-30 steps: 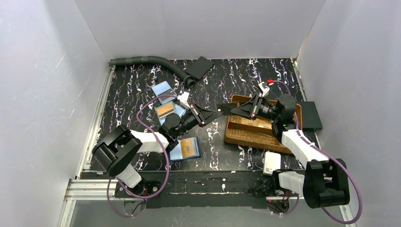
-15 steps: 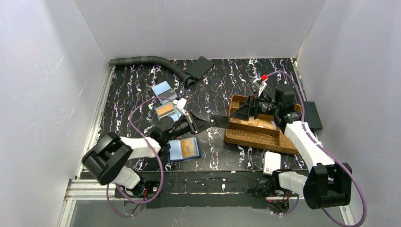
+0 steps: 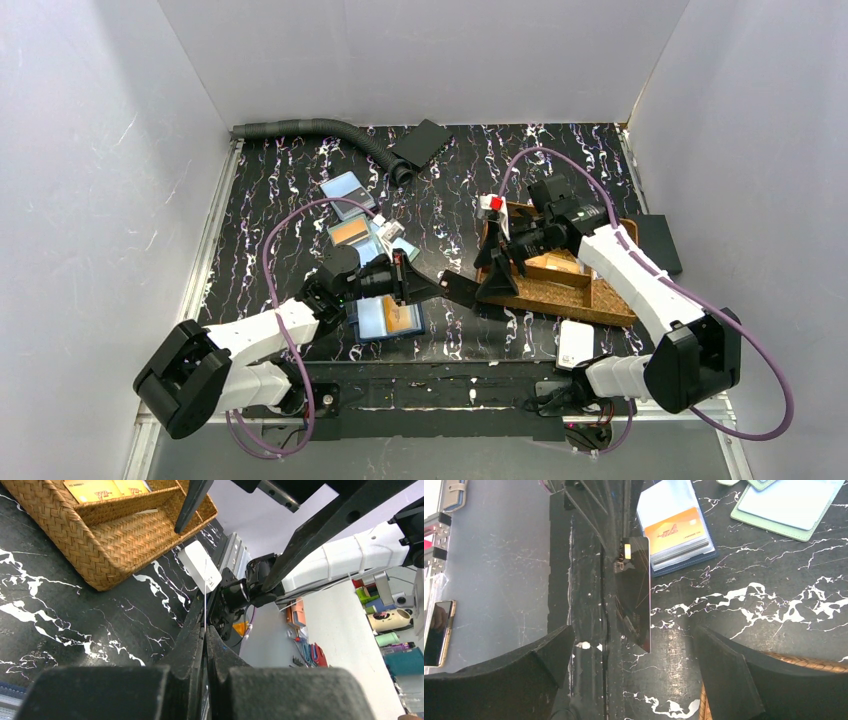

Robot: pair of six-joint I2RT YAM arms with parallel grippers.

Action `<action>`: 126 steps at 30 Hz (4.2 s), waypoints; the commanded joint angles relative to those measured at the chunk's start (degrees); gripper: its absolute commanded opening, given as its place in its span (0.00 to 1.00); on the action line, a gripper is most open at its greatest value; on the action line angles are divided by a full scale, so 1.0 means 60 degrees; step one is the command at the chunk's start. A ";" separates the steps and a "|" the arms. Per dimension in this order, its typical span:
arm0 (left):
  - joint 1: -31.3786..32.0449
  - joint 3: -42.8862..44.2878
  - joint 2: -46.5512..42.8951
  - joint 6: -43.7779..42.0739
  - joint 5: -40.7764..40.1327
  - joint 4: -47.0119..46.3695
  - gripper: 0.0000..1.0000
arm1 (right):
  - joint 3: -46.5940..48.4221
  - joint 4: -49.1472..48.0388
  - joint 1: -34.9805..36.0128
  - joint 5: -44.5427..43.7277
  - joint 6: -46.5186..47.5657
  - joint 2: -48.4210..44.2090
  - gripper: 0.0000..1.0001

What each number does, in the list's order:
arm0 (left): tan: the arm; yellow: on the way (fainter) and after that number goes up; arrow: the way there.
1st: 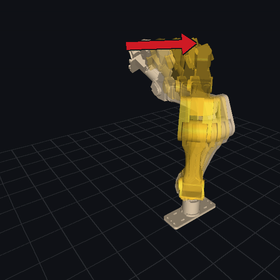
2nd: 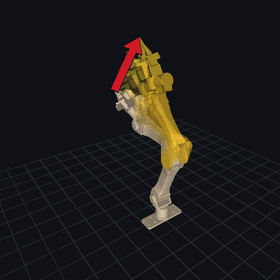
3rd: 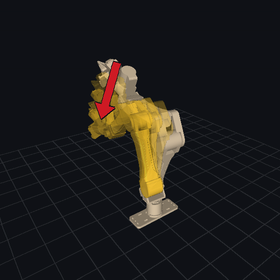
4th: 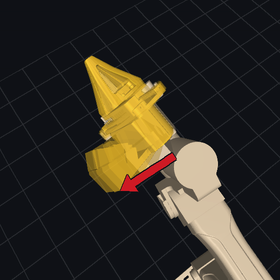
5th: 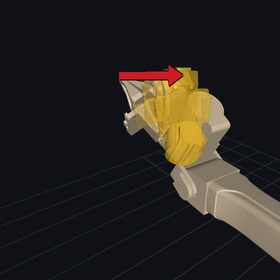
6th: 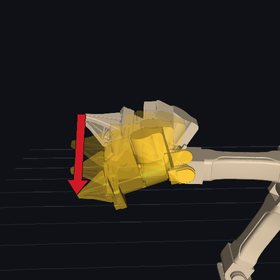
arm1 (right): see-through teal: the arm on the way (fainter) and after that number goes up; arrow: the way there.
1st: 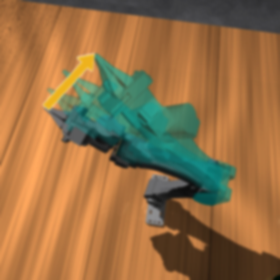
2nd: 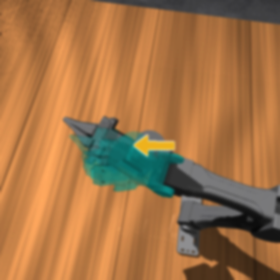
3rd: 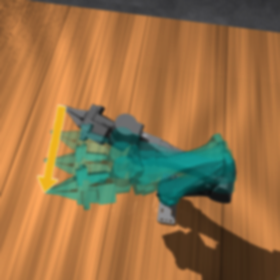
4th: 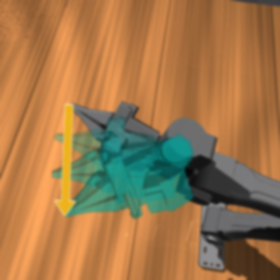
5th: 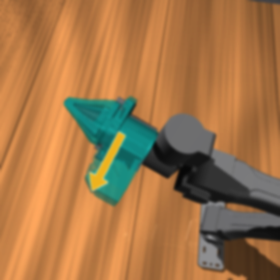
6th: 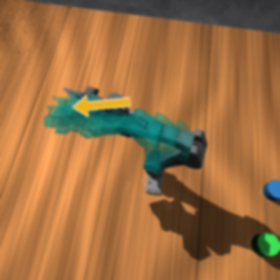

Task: Take the credit cards out of the card holder
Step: Remove the credit card from the card holder, then place the credit card in the storage box.

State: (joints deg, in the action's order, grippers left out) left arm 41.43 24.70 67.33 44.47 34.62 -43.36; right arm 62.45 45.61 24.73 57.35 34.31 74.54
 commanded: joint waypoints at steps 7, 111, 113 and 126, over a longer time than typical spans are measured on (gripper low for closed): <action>0.0150 0.0443 -0.0120 -0.0566 0.0439 0.0319 0.00 | 0.0305 0.0577 0.0023 0.0632 0.0299 -0.0024 0.89; -0.1744 -0.0929 -0.7740 0.1149 -0.2633 0.8307 0.98 | 0.7212 0.4648 -0.4226 -0.5016 0.6572 0.8291 0.03; -0.1749 -0.0937 -0.7736 0.1156 -0.2626 0.8311 0.98 | 0.7216 0.4651 -0.4211 -0.5031 0.6560 0.8290 0.03; -0.1741 -0.0908 -0.7810 0.1170 -0.2634 0.8363 0.98 | 0.7272 0.4631 -0.4162 -0.5130 0.6542 0.8305 0.04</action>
State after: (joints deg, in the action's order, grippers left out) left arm 31.22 19.22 21.23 51.64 19.42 6.48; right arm 105.21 73.12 -0.60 26.75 73.69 123.83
